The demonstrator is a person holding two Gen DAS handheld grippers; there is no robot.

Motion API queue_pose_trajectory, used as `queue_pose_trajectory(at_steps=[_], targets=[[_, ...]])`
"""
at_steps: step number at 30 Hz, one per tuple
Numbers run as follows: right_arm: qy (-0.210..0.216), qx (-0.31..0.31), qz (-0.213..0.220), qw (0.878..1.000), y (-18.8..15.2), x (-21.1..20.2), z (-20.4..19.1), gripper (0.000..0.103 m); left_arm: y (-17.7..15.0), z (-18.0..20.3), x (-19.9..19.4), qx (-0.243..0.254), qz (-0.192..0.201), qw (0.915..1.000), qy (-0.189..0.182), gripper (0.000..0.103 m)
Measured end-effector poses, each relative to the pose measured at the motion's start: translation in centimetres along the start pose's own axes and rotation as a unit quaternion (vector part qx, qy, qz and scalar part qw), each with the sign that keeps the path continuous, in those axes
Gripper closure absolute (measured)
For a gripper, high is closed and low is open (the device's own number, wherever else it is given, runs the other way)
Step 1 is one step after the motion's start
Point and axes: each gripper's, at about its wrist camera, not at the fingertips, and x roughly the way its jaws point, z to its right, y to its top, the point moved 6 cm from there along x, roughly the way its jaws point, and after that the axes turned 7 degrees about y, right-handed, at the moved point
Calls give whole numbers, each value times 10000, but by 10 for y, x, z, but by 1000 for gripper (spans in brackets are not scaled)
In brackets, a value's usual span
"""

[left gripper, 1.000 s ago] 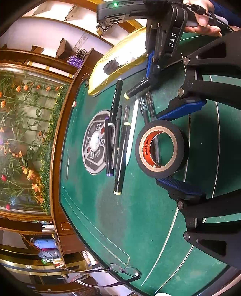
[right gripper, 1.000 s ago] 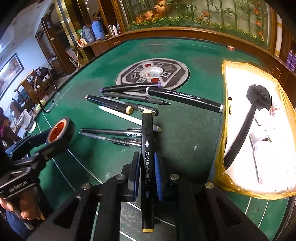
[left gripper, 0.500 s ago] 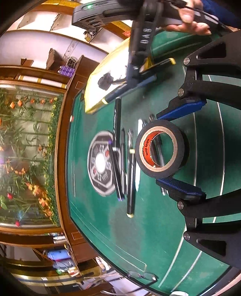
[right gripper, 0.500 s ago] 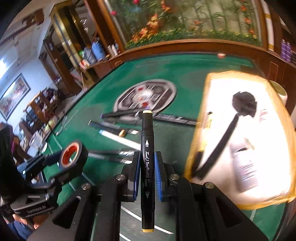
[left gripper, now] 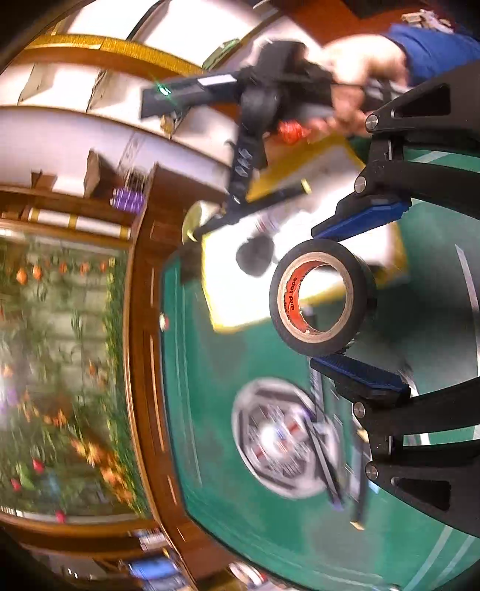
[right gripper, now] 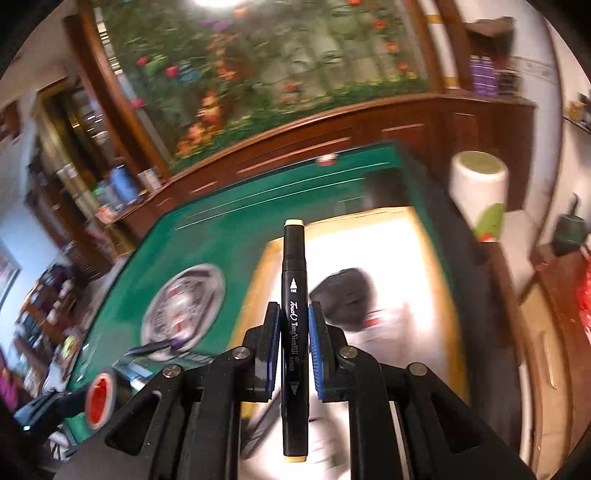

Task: Organize rigid objects
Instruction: 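Carry the tape roll and marker into the tray and open both tools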

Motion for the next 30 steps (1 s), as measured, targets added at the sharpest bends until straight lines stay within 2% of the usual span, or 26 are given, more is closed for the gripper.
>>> queue_pose_trajectory(at_steps=[3,7,11,14,19,23,30], targets=[[-410,142,-4,9991,0,6,29,89,15,23,34,83,-171,9997,-184,37],[-596,285,-160,9977,-3,16,51,89,14,32,77,19,-435,9990,-64,38],[-849,163,-261,9959,-7,19,56,89,4,30,108,-39,-749,9972,36,38],[-1016,153,-367,9940,-12,20,61,89,3,33,105,117,-602,9981,109,38],[-1135,54,-520,9922,-20,26,60,89,-2,41,105,191,-607,9979,-103,38],[-1170,38,-519,9918,-21,26,60,88,-9,52,103,474,-537,9974,-35,38],[-1198,-16,-500,9915,-22,28,57,88,-14,58,104,570,-540,9969,24,38]])
